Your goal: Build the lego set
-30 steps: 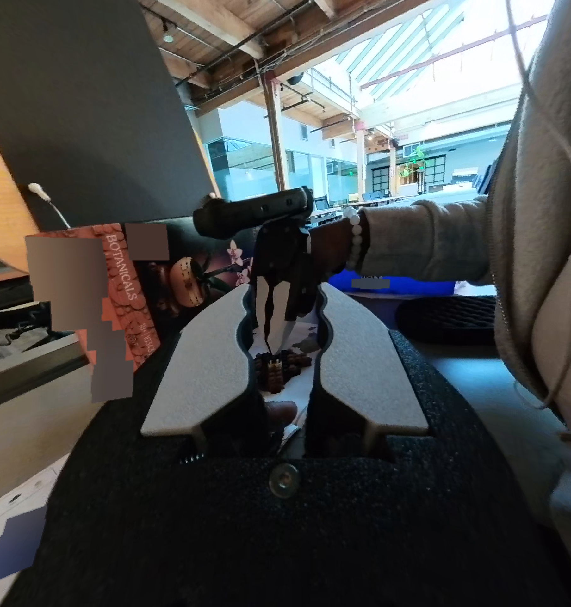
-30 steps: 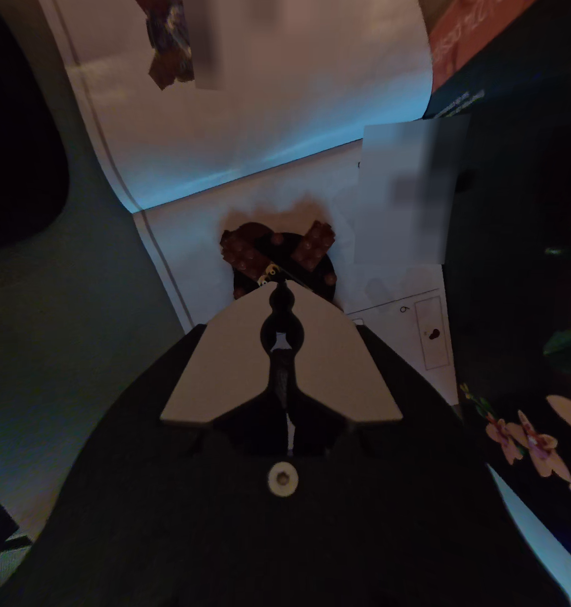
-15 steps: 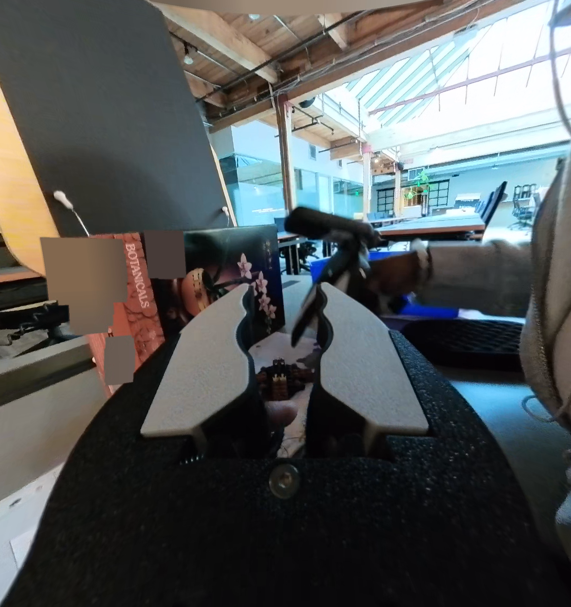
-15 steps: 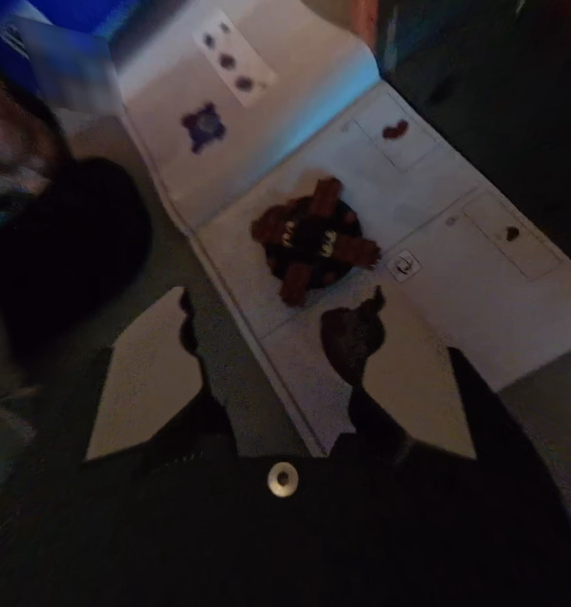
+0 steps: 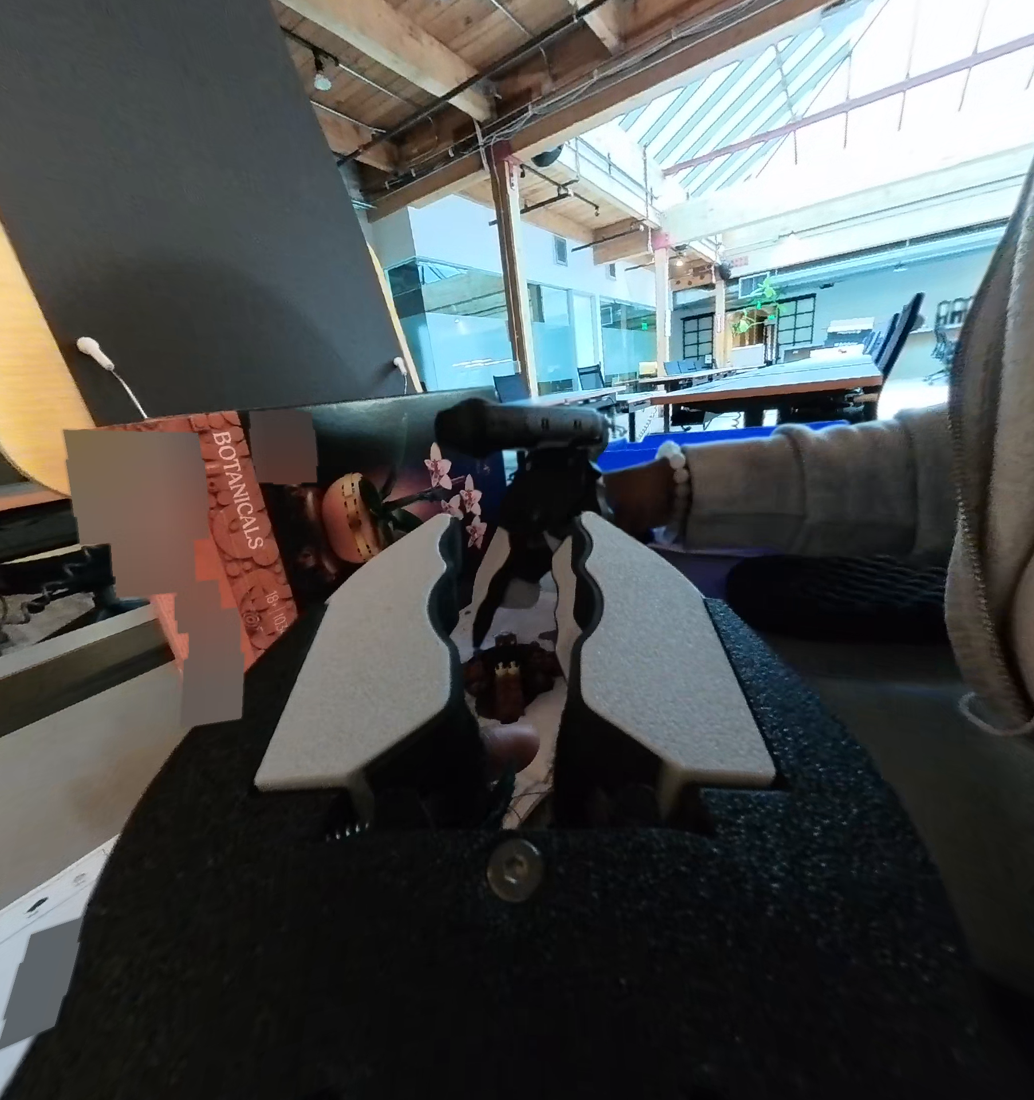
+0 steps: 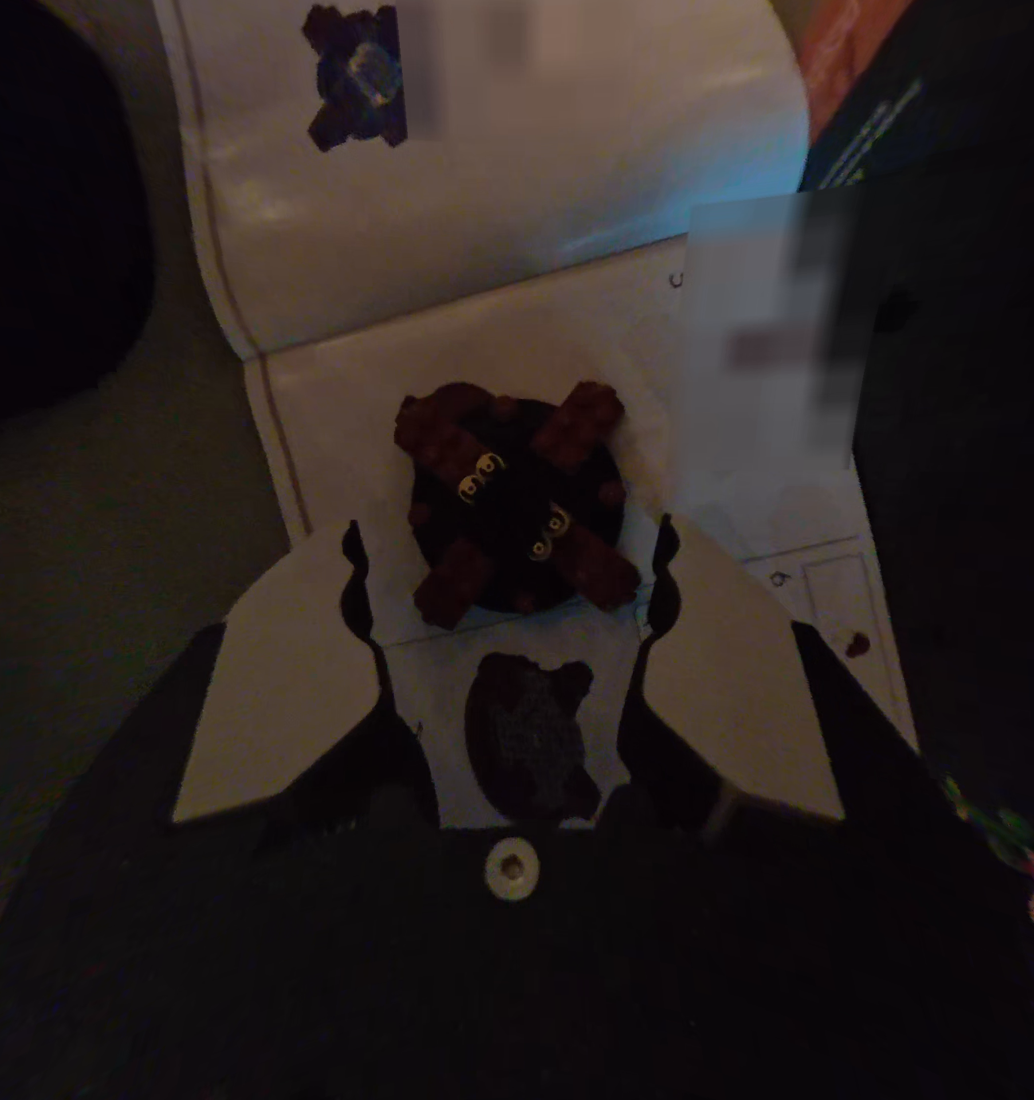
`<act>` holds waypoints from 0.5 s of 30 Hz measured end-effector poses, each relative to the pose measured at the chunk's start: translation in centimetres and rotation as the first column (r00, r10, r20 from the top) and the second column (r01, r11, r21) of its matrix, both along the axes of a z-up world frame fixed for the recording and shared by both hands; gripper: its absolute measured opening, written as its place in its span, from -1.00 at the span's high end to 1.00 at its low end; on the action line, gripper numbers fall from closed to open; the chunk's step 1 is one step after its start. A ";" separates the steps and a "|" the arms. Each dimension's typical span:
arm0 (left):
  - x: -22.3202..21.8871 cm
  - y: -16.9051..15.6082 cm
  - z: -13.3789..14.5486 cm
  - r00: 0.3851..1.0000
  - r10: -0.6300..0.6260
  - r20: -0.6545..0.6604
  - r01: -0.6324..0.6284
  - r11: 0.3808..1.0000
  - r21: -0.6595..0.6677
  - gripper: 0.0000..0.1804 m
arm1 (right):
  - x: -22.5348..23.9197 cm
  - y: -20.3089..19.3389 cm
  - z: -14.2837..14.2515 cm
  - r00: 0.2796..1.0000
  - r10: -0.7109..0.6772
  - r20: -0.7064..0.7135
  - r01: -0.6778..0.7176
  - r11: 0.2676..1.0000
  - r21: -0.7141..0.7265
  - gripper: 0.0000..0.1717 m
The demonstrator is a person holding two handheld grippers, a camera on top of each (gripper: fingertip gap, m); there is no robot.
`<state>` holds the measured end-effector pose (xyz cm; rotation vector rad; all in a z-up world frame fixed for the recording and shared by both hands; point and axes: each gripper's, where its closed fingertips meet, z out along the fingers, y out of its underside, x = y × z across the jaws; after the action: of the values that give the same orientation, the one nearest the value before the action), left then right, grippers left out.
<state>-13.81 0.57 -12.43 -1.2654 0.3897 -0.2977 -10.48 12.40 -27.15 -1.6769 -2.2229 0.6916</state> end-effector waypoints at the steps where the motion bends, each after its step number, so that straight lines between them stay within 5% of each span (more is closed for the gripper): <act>1: -0.1 0.0 0.0 1.000 0.000 0.004 0.000 1.000 -0.002 0.61 | -0.3 0.1 0.0 1.000 0.003 -0.019 -0.003 1.000 0.022 0.01; 4: -0.1 0.1 -0.1 1.000 -0.002 0.011 0.002 1.000 -0.005 0.61 | -0.5 0.6 0.0 0.999 0.002 -0.041 0.001 0.998 0.059 0.25; 15: -1.4 1.2 0.0 0.997 0.032 0.077 -0.025 0.995 -0.099 0.58 | -0.7 0.6 1.3 0.993 0.028 -0.111 -0.027 1.000 0.013 0.26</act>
<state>-15.17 1.77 -12.45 -1.3504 0.2926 -0.3446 -11.18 12.98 -25.80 -1.5653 -2.1723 0.7584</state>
